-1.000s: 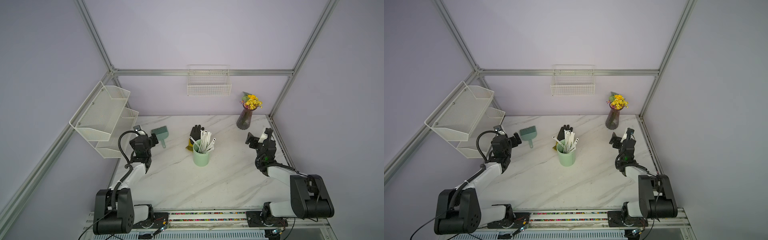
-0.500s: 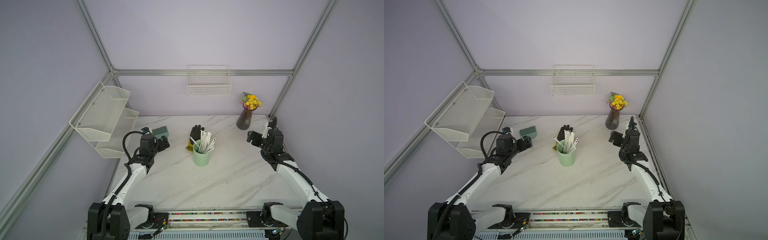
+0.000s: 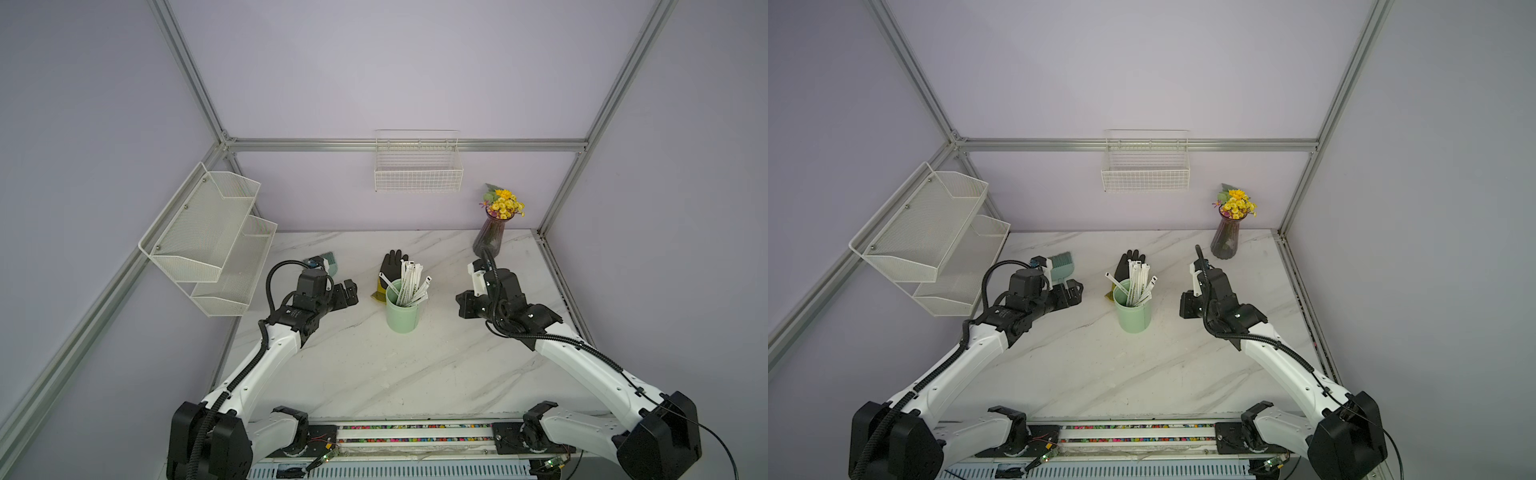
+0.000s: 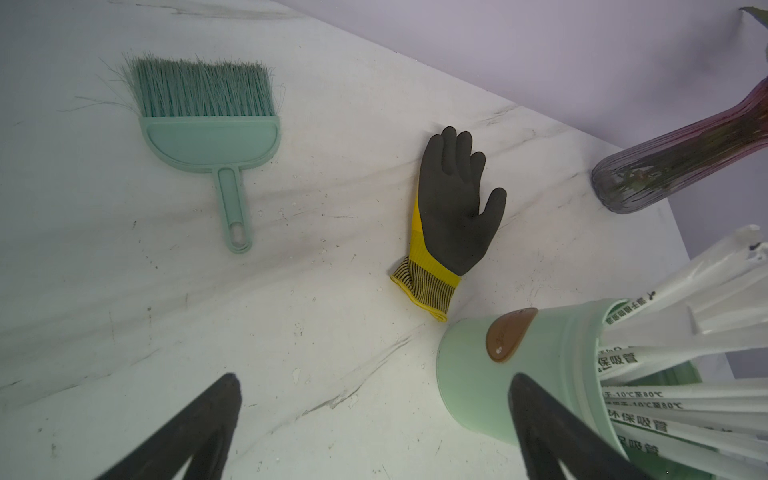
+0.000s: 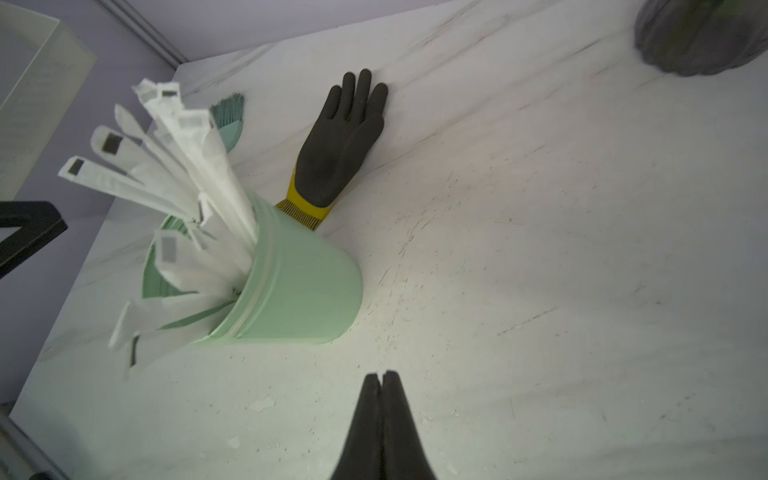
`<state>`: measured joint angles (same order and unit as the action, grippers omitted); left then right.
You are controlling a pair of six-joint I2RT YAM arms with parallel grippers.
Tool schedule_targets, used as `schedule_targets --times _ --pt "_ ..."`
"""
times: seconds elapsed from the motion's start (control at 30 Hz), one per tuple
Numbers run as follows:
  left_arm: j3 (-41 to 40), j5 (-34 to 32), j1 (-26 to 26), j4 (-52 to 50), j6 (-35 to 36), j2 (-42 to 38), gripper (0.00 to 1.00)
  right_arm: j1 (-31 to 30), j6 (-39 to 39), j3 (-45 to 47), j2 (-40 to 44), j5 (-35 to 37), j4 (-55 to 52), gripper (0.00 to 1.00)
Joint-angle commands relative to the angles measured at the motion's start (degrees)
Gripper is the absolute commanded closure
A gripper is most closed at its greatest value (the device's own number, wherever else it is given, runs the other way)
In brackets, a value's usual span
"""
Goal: Take the straws out of the storage container
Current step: Adjust the straw in the container.
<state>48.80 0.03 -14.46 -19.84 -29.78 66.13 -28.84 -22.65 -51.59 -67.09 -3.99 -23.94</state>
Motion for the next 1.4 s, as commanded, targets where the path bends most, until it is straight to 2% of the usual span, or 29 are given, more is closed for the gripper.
schedule_targets --times 0.0,0.27,0.8,1.37 --pt "0.3 0.8 -0.4 -0.8 0.3 -2.4 0.0 -4.3 -4.4 -2.0 -1.5 0.3 -2.3 1.0" --pt "-0.7 1.3 -0.4 -1.4 -0.1 -3.2 0.0 -11.3 -8.3 -6.0 -5.3 2.1 -5.6 1.0" --pt "-0.7 1.2 -0.4 -1.4 0.4 -1.3 0.0 -11.4 -7.3 -14.8 -17.4 1.4 -3.0 1.0" --pt "-0.1 2.2 -0.4 -0.1 0.6 0.8 0.0 -10.3 -4.5 -23.8 -22.9 2.9 -6.5 1.0"
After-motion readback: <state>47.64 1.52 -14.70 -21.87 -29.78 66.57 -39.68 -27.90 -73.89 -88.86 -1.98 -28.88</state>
